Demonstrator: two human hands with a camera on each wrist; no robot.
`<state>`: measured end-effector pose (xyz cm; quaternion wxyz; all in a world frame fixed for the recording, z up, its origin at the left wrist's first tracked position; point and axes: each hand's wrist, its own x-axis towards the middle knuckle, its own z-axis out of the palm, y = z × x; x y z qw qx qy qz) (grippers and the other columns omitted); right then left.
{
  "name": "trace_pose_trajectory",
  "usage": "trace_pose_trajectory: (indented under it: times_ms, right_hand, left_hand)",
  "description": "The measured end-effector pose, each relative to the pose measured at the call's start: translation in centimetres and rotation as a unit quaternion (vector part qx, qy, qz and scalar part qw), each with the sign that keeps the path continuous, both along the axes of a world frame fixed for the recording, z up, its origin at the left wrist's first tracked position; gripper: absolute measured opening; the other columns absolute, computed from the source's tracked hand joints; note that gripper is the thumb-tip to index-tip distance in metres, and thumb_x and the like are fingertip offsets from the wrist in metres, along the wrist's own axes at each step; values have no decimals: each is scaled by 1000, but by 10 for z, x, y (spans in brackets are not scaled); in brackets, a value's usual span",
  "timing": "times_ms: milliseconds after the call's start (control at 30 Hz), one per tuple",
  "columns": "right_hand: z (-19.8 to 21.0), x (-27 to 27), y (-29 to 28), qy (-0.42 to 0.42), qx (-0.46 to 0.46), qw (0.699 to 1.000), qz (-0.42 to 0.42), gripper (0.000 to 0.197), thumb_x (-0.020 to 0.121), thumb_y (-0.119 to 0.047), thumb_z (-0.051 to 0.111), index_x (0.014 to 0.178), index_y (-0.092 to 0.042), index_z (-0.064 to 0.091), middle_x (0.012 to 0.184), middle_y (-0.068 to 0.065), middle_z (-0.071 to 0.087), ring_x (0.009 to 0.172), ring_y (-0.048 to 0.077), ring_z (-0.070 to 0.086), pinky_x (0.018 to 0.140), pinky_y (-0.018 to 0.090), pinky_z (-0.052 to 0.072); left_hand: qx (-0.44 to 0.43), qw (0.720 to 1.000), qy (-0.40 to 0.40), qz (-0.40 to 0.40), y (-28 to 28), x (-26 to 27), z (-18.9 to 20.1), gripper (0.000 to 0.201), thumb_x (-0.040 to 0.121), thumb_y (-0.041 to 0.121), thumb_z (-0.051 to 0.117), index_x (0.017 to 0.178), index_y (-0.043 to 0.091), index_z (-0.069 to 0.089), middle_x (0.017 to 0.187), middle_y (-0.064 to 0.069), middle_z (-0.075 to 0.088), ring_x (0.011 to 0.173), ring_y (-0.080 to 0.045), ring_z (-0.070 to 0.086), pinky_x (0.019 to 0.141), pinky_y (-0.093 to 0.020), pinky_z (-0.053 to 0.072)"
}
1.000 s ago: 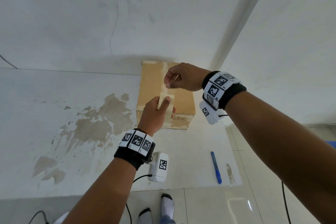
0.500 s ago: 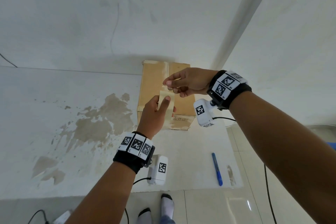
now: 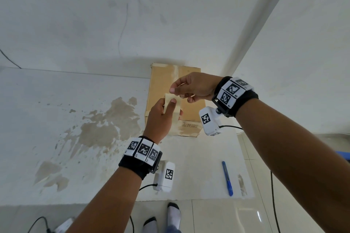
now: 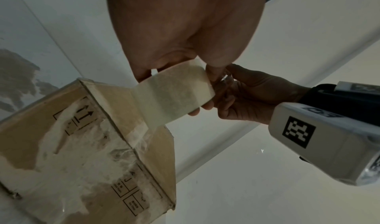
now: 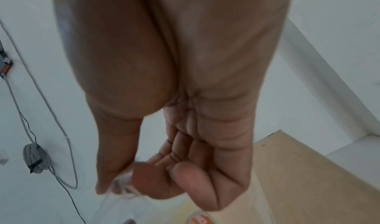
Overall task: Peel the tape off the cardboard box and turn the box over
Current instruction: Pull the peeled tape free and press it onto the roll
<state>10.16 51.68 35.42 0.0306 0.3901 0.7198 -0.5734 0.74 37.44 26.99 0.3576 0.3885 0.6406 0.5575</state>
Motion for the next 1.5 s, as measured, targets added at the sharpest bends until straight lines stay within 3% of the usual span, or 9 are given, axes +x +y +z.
trace_pose_trajectory:
  times_ms: [100, 233, 400, 667, 800, 933, 1067, 1267, 1500]
  right_hand:
    - [-2, -1, -2, 47, 48, 998, -10, 19, 89, -30, 76, 101, -17, 69, 79, -4, 64, 74, 11, 56, 65, 26, 46]
    - [0, 0, -2, 35, 155, 987, 23, 43, 77, -30, 87, 110, -19, 62, 93, -6, 67, 74, 11, 60, 71, 29, 50]
    - [-1, -1, -1, 28, 197, 979, 52, 51, 74, -17, 88, 110, -20, 53, 97, -3, 66, 74, 16, 57, 70, 29, 52]
    - [-6, -1, -1, 5, 263, 963, 51, 66, 74, -27, 89, 124, -29, 45, 114, -4, 61, 80, 11, 64, 75, 26, 54]
    - [-9, -2, 3, -15, 247, 967, 61, 41, 80, -27, 84, 114, -23, 60, 93, -6, 76, 71, 1, 64, 78, 31, 56]
    - [-9, -3, 7, -25, 257, 963, 82, 12, 88, -31, 76, 97, -23, 75, 93, -5, 77, 90, 7, 70, 94, 31, 55]
    - [-6, 0, 4, -11, 223, 972, 77, 23, 95, -38, 66, 105, -20, 76, 100, -7, 76, 89, 0, 65, 78, 18, 46]
    - [-13, -1, 3, 29, 200, 978, 48, 26, 94, -45, 64, 97, -22, 78, 94, 4, 74, 83, 7, 65, 73, 29, 50]
    - [-20, -1, -3, 79, 136, 987, 6, 27, 96, -34, 65, 115, -15, 71, 69, -7, 66, 70, 7, 59, 70, 26, 49]
  left_hand:
    - [-4, 1000, -4, 0, 0, -1, -2, 32, 102, 37, 43, 103, 12, 63, 77, 0, 74, 59, -4, 66, 52, -12, 43]
    - [-11, 1000, 5, -9, -1, -2, 0, 31, 103, 37, 43, 102, 11, 61, 76, 1, 73, 46, 4, 57, 45, -6, 36]
    - [-15, 1000, -2, -15, 1, -1, -1, 34, 102, 39, 44, 108, 11, 61, 79, -1, 76, 54, 2, 64, 47, -7, 41]
    - [-25, 1000, 2, -12, 1, -1, -2, 36, 101, 45, 43, 105, 14, 61, 79, -1, 76, 54, 3, 64, 48, -7, 40]
    - [-27, 1000, -1, -15, 1, -2, -7, 33, 101, 40, 44, 104, 13, 63, 79, 1, 76, 63, -4, 69, 58, -15, 49]
    - [-20, 1000, -16, -11, 0, -2, -7, 30, 102, 37, 45, 101, 14, 64, 80, -2, 76, 63, -6, 69, 57, -14, 50]
    - [-21, 1000, -18, -1, 0, -3, -6, 30, 102, 37, 45, 101, 13, 64, 78, -1, 75, 60, -4, 67, 52, -12, 45]
    - [-16, 1000, -4, 13, 1, -5, -2, 32, 102, 35, 43, 100, 11, 64, 76, 1, 75, 60, -5, 67, 51, -12, 45]
    - [-9, 1000, -14, 17, 1, -3, 4, 31, 102, 34, 43, 104, 10, 63, 76, 0, 74, 55, -1, 64, 48, -12, 44]
